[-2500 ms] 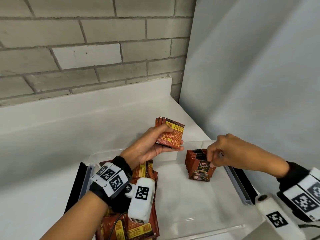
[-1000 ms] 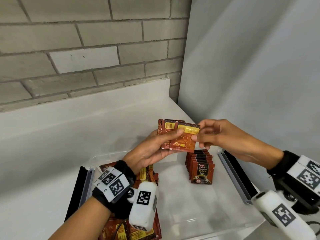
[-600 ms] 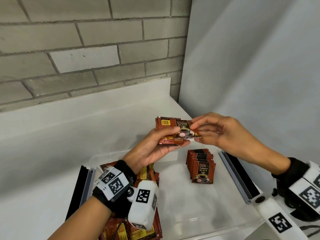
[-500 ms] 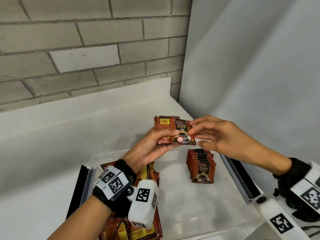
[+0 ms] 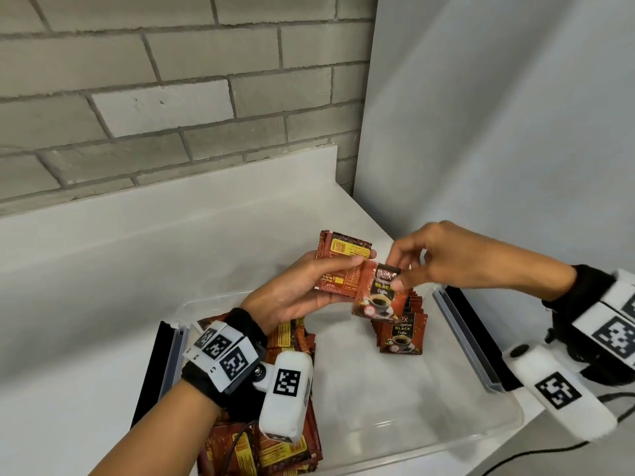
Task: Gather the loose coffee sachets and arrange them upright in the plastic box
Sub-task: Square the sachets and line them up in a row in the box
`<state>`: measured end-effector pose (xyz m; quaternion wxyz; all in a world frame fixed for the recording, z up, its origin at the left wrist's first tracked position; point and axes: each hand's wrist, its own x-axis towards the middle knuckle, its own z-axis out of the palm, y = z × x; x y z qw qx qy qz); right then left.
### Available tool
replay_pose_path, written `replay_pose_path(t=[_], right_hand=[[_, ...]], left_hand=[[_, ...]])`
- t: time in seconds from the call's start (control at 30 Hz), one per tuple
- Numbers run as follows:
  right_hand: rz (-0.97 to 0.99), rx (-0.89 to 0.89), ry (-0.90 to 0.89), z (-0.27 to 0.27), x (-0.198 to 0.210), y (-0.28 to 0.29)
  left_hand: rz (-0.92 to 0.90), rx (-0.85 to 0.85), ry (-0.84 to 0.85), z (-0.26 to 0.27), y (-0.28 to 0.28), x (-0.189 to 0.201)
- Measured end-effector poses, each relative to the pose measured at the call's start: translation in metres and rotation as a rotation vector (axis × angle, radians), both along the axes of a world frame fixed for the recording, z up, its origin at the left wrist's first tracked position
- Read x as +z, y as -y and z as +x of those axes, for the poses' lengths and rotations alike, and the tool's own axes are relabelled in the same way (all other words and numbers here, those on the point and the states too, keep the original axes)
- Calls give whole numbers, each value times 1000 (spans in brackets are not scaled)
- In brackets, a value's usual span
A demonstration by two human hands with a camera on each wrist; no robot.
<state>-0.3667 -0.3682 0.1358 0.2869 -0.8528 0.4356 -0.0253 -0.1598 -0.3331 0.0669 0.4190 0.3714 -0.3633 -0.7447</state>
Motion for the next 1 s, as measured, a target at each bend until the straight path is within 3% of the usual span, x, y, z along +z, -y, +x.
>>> replay_pose_path(t=[0.27,0.53,0.8,1.0], right_hand=[[-82,110,-311,-17,-43,-19],[-401,245,-581,-11,-52,-26],[-558,286,-507,-13,-61,-24],[-465,256,-545,-15,-57,-21]], left_hand=[[18,-76,-39,1,1,-3],[9,-90,-33,1,1,-2],[13,-189,13,1,1,-5],[15,-242,71,1,-1,-6]])
